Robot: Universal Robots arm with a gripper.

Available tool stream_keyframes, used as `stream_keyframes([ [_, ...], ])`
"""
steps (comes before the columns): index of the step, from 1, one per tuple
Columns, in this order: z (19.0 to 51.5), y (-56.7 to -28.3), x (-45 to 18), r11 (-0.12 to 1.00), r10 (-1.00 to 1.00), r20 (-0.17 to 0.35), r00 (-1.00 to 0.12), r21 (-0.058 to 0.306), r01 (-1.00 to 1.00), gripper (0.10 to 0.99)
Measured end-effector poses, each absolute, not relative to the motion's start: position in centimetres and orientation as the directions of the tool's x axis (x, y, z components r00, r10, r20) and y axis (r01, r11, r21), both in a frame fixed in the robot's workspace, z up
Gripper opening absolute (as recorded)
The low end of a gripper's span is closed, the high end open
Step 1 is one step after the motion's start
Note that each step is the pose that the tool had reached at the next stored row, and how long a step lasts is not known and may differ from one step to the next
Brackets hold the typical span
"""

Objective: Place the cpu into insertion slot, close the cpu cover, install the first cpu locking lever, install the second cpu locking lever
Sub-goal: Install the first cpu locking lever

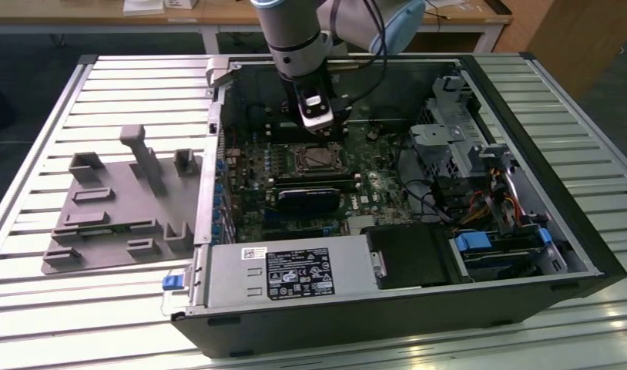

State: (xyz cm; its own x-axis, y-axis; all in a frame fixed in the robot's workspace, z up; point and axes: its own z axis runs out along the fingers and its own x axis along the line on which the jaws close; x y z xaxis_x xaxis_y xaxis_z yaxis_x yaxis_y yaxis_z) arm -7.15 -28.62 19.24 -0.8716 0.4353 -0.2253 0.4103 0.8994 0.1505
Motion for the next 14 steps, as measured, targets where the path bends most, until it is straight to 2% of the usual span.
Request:
stream_keyframes([
  [7, 19.5, -28.6, -7.1, 0.899, 0.435, -0.225, -0.872, 0.151, 0.41, 0.102],
  [14, 21.1, -28.6, -7.1, 0.899, 0.435, -0.225, -0.872, 0.151, 0.41, 0.102],
])
